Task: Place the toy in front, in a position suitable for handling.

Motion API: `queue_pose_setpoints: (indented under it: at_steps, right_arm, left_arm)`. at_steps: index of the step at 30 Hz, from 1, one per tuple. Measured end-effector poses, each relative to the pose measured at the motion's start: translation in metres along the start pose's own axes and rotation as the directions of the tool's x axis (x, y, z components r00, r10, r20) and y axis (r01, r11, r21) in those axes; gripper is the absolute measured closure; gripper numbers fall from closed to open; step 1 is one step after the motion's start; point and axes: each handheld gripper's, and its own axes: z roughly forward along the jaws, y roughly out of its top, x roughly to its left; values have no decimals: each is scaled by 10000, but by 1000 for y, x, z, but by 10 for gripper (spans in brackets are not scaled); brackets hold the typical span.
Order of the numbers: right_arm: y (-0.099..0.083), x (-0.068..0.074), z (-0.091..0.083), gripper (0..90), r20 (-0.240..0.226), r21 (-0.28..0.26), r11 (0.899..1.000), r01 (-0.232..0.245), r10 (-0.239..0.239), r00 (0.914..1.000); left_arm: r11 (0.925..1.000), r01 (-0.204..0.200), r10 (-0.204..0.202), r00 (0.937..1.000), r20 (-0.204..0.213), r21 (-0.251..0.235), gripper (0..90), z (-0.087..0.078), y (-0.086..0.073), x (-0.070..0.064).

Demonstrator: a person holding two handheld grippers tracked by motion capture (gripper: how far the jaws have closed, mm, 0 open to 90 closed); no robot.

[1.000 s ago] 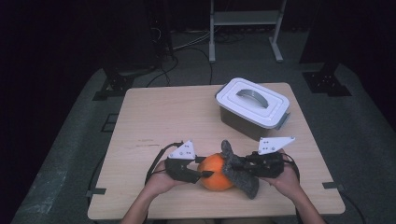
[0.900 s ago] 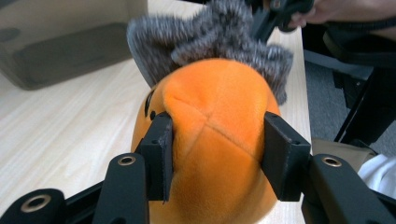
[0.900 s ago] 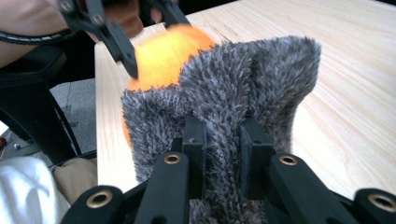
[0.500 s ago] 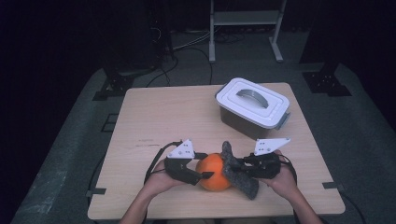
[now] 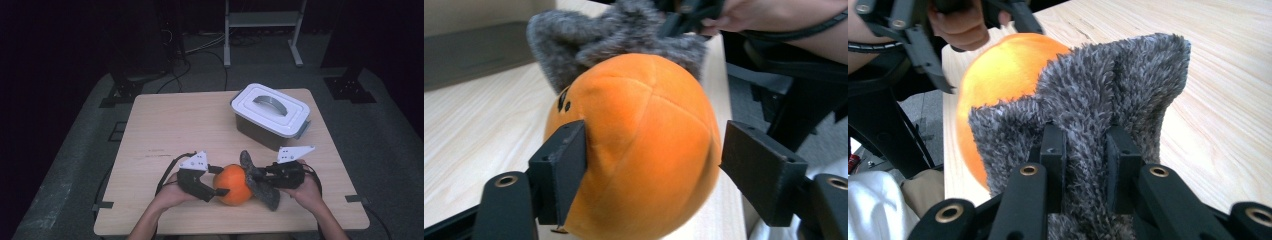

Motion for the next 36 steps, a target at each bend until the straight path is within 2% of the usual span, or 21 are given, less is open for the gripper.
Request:
queue_pose_setpoints:
  at_steps: [5,7,10,11,13,15,16,18,19,23,24,26,29,30,32,34,36]
  right_arm:
    - [-2,-3,-1,728,-49,-16,9999,-105,105,9999]
    - [-2,-3,0,727,-102,-58,9999,-156,156,9998]
    - [-2,-4,0,727,-169,-74,9997,-221,220,9996]
    - [-2,-4,0,728,-182,-82,9997,-230,228,9996]
    - [-2,-4,-1,733,-255,-100,9996,-260,258,9993]
    - [4,1,-7,743,-289,-508,9984,-249,234,9993]
    - [4,1,-7,743,-289,-508,9984,-249,234,9993]
    - [10,6,-12,745,-579,-1079,9939,-212,151,9982]
    - [16,12,-13,744,-795,-1319,9912,-68,-38,9968]
    - [15,17,-7,742,-628,-965,9950,256,-317,9975]
    - [14,15,-6,742,-713,-997,9949,138,-210,9972]
    - [11,10,-8,741,-584,-903,9959,16,-69,9983]
    - [5,5,-8,741,-205,-521,9985,-144,133,9997]
    - [4,4,-8,741,-197,-524,9985,-164,153,9997]
    - [11,10,-13,741,-456,-1086,9940,-127,77,9989]
    - [15,13,-15,741,-601,-1289,9916,-61,-16,9982]
    - [18,19,-12,740,-494,-1146,9929,304,-363,9981]
  left_arm:
    - [9999,-123,123,9994,-320,-13,257,2,-1,1]
    - [9998,-17,29,9979,-650,183,187,5,-4,4]
    - [9994,282,-274,9989,-385,207,181,9,-9,9]
    - [9994,263,-258,9994,-232,210,222,9,-10,9]
    - [9997,-12,23,9992,-410,264,329,6,-8,6]
    - [9996,-130,143,9988,-473,269,417,4,-6,5]
    - [9993,-244,259,9982,-532,291,417,3,-5,3]
    - [9986,-368,388,9979,-509,392,436,5,-3,1]
    - [9980,-482,503,9972,-546,397,443,8,0,-3]
    - [9970,-598,633,9953,-739,496,457,10,1,-6]
    - [9974,-542,577,9953,-780,467,457,8,2,-5]
    - [9988,-393,417,9953,-874,290,463,4,2,-3]
    - [9993,-322,338,9944,-1005,175,463,-1,4,-2]
    - [9993,-335,351,9943,-1006,180,463,-2,5,-2]
    - [9994,-321,333,9944,-1000,139,464,-2,6,-3]
    - [9993,-327,342,9949,-948,167,463,0,6,-4]
    - [9992,-300,321,9956,-883,250,452,2,5,-4]
